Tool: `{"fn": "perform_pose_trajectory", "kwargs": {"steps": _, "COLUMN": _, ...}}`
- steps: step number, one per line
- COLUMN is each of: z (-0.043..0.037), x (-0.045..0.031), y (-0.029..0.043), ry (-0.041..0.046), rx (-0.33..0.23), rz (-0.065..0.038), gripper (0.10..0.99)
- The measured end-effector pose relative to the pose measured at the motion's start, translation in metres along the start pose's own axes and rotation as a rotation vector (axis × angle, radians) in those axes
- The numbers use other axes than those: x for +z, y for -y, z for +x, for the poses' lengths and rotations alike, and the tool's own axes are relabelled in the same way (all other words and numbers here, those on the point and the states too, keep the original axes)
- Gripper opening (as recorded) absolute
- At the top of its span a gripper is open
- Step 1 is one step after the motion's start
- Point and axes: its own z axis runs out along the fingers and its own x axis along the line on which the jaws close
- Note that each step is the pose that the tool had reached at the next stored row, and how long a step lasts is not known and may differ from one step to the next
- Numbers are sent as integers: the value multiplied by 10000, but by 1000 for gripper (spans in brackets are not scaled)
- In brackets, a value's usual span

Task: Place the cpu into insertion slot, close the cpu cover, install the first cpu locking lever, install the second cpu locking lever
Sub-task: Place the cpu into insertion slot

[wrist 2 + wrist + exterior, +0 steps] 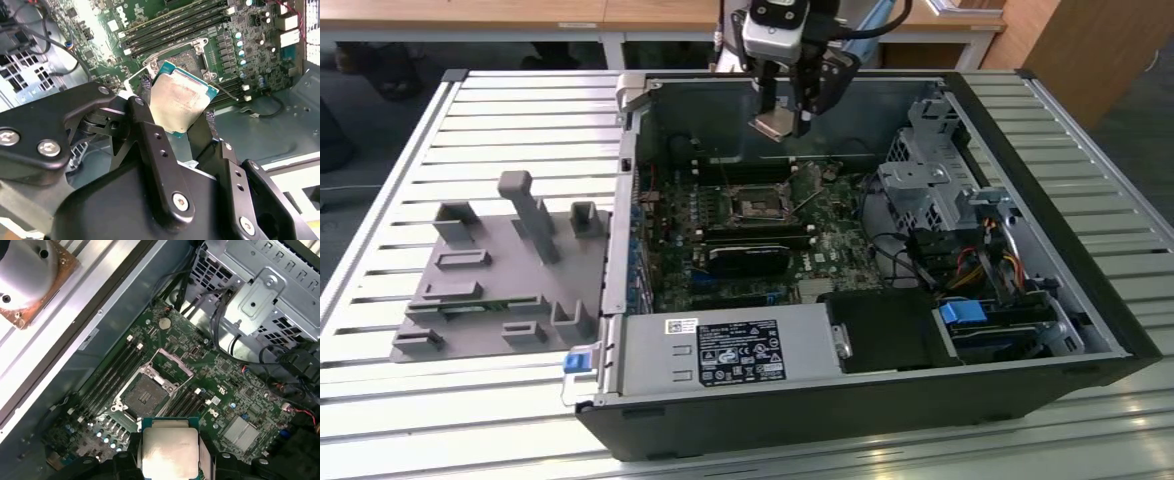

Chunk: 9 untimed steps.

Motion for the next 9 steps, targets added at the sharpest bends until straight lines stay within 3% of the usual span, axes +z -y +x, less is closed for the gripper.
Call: {"fn": "perform_pose_trajectory", "kwargs": {"steps": 9, "z": 0, "x": 6, "y": 0, "ry": 65, "rx": 1083, "rz": 36, "gripper": 541}}
